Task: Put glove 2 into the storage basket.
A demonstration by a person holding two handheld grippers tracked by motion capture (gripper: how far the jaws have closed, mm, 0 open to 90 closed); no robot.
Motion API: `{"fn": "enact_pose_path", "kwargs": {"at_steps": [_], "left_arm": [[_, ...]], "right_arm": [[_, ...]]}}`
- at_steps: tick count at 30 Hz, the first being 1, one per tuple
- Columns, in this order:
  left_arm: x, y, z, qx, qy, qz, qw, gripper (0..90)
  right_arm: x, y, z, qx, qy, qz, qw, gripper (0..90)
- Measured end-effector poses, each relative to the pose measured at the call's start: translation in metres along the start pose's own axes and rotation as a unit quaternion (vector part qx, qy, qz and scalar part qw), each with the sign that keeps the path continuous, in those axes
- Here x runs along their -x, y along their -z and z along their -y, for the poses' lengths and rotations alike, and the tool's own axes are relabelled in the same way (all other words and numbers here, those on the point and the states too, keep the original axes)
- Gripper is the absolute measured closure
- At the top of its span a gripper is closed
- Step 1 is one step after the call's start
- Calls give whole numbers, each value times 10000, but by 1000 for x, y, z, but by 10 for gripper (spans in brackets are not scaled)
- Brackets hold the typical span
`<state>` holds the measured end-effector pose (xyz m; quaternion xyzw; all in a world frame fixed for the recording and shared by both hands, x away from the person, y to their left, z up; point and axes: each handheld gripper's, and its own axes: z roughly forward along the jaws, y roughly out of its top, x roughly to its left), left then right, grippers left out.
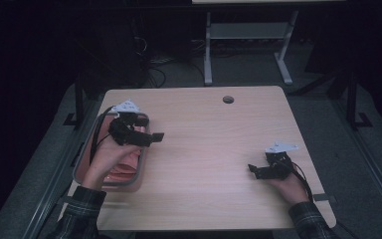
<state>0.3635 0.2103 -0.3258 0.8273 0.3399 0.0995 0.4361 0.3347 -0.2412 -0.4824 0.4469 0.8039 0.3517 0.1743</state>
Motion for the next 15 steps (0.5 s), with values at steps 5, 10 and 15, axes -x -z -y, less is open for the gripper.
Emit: {"fn": "enact_pose_path", "kwargs": {"at_steps": [5, 10, 15], "left_arm": [[9, -11, 4, -8, -41, 90, 10000, 140], [21, -23, 8, -10, -127, 125, 9998, 140], [34, -36, 12, 33, -219, 215, 9995, 140]], "right_arm": [[0, 0, 0, 0, 6, -3, 10000, 131], [0, 0, 0, 8, 23, 8, 10000, 132], [0, 0, 0, 10, 31, 6, 10000, 131]]}}
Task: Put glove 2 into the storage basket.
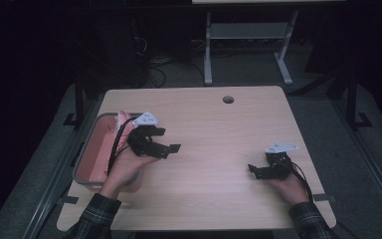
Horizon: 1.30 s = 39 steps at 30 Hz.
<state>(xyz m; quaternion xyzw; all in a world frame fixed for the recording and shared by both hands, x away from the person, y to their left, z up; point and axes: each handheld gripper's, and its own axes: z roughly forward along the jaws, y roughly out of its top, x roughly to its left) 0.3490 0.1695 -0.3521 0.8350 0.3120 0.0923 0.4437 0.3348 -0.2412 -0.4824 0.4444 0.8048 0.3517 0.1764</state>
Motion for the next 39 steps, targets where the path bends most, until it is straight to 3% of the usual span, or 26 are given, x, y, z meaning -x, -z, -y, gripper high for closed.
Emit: {"fn": "enact_pose_path", "kwargs": {"at_steps": [17, 28, 39], "left_arm": [[31, -47, 22, -221, -177, 226, 9993, 140], [46, -73, 34, -549, -447, 209, 9973, 140], [54, -97, 50, -696, -452, 181, 9964, 140]], "right_arm": [[0, 0, 0, 2, 9, -8, 10000, 131], [0, 0, 0, -2, -1, -12, 10000, 131], [0, 0, 0, 2, 14, -18, 10000, 131]]}}
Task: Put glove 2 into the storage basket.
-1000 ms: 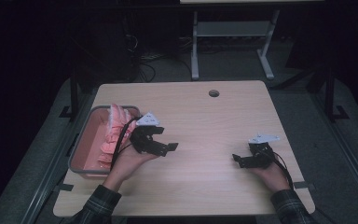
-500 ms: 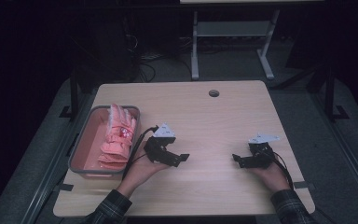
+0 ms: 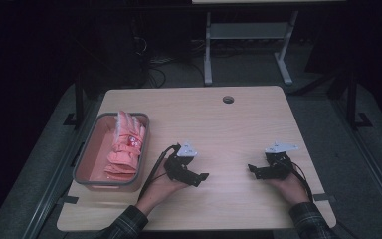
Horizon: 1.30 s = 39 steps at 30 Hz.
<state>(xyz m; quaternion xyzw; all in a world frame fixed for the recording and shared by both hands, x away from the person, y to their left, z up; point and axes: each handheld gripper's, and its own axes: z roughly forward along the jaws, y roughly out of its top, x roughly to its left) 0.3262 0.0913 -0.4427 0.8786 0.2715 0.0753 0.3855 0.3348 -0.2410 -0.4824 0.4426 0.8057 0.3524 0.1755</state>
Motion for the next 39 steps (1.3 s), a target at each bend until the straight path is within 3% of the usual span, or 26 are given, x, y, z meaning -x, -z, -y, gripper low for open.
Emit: {"fn": "enact_pose_path", "kwargs": {"at_steps": [8, 19, 25, 39], "left_arm": [[4, -15, 7, -121, -56, -36, 9999, 140], [10, -29, 17, -265, -283, -203, 9990, 130], [9, -31, 21, -28, -335, -189, 9993, 124], [9, -31, 21, -32, -342, -166, 9993, 124]], "right_arm": [[0, 0, 0, 1, 3, -3, 10000, 131], [0, 0, 0, 3, 17, -25, 10000, 131], [0, 0, 0, 3, 19, -23, 10000, 131], [0, 0, 0, 2, 16, -23, 10000, 131]]}}
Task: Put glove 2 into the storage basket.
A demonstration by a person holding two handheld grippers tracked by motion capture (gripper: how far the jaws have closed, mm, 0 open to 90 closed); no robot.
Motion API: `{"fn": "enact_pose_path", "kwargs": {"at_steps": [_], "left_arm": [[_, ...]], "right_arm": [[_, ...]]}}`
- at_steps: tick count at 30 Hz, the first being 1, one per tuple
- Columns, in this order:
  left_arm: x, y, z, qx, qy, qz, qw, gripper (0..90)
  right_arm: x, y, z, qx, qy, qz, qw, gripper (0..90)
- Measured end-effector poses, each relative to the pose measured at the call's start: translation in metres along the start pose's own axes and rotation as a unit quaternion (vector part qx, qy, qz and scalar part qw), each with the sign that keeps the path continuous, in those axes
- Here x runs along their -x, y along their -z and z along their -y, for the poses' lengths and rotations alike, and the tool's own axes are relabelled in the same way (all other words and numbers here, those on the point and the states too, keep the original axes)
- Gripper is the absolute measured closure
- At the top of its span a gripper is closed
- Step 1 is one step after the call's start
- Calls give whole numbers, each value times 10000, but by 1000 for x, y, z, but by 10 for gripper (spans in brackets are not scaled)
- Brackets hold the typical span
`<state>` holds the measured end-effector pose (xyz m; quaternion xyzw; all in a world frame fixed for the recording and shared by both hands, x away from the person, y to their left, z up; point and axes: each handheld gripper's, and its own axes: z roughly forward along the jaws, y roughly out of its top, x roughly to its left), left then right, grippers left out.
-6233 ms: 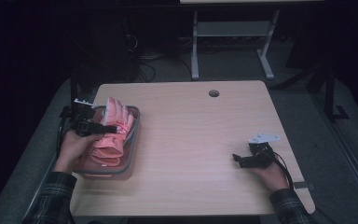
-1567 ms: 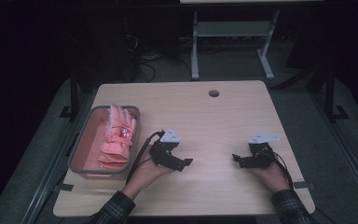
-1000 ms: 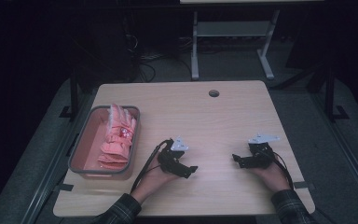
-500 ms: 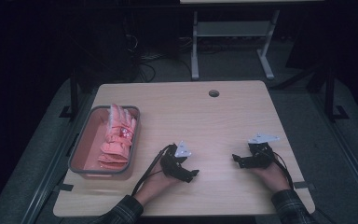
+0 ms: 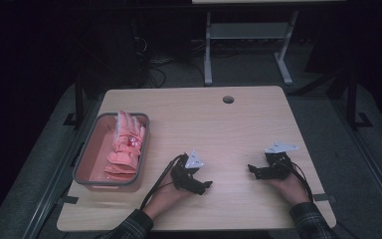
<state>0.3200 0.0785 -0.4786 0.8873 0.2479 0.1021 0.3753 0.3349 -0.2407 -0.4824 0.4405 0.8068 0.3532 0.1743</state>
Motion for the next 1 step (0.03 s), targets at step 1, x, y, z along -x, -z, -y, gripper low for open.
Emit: {"fn": "enact_pose_path", "kwargs": {"at_steps": [1], "left_arm": [[0, 0, 0, 2, 3, -3, 10000, 125]], "right_arm": [[0, 0, 0, 0, 0, -1, 10000, 131]]}}
